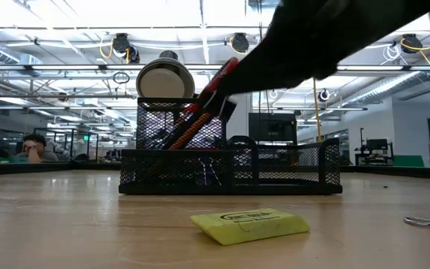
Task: Pick and place office supplies into organizer
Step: Put the right black binder clip into the desk organizer, then put the black binder clip into the desk organizer
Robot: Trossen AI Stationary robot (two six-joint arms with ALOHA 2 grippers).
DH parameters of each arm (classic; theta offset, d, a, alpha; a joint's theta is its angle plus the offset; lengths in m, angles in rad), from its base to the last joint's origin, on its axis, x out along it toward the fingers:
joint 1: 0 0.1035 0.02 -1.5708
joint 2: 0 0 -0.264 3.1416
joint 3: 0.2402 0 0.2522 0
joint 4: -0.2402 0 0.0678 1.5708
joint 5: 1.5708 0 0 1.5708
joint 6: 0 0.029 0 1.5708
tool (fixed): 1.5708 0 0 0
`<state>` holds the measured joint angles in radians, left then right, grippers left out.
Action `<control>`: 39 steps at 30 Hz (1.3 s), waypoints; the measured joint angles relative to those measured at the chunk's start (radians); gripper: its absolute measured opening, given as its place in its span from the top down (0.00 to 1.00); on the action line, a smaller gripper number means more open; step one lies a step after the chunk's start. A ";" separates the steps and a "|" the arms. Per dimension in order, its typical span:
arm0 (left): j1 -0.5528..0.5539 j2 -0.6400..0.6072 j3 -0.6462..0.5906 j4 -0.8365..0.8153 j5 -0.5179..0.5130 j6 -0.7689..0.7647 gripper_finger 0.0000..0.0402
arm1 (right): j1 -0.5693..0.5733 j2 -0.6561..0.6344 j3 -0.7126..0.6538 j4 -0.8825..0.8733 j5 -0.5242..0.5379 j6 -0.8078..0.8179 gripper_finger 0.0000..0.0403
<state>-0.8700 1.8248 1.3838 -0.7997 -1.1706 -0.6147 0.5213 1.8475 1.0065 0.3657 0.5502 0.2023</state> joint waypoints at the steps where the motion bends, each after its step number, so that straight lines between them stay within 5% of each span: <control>1: 0.000 0.000 0.000 0.002 0.000 0.001 0.94 | -0.010 0.008 0.000 0.010 -0.001 -0.006 1.00; 24: 0.000 0.000 0.000 0.076 0.000 0.089 0.94 | -0.110 0.081 0.000 0.103 -0.078 -0.034 1.00; 39: 0.000 0.000 0.000 0.076 0.003 0.087 0.94 | -0.108 0.082 0.000 0.099 -0.075 -0.021 0.90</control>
<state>-0.8700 1.8248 1.3838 -0.7238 -1.1675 -0.5280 0.4133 1.9297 1.0069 0.4644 0.4751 0.1810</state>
